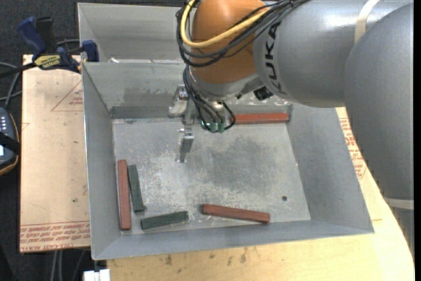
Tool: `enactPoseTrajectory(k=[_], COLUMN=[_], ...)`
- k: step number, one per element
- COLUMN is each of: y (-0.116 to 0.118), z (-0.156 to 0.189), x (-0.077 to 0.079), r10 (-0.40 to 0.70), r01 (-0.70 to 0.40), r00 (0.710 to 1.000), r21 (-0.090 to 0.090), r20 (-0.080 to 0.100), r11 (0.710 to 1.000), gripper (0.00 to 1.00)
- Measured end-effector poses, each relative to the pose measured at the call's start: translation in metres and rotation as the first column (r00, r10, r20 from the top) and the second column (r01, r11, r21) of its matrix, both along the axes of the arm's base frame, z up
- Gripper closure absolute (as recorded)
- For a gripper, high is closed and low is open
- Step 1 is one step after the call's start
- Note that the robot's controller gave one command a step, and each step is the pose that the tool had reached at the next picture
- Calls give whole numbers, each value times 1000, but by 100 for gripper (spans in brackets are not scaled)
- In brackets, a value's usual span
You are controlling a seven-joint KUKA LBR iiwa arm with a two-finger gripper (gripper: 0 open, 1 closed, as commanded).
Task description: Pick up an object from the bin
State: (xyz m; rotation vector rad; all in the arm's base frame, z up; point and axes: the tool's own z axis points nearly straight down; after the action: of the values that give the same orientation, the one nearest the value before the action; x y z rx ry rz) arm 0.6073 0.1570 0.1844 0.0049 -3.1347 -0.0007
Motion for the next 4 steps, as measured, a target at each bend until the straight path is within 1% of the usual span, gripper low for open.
enactPoseTrajectory(k=[1,2,3,4], y=[-1,9,8,-2], z=[5,-43,-80,-77], x=[2,-32,-57,-78], r10=[-3,24,3,201], r01=[3,-24,-3,-201], r00=[1000,1000,1000,979], r21=[1,1,1,0], r20=[8,14,5,6], r11=[1000,1000,1000,980], gripper=[0,0,0,0])
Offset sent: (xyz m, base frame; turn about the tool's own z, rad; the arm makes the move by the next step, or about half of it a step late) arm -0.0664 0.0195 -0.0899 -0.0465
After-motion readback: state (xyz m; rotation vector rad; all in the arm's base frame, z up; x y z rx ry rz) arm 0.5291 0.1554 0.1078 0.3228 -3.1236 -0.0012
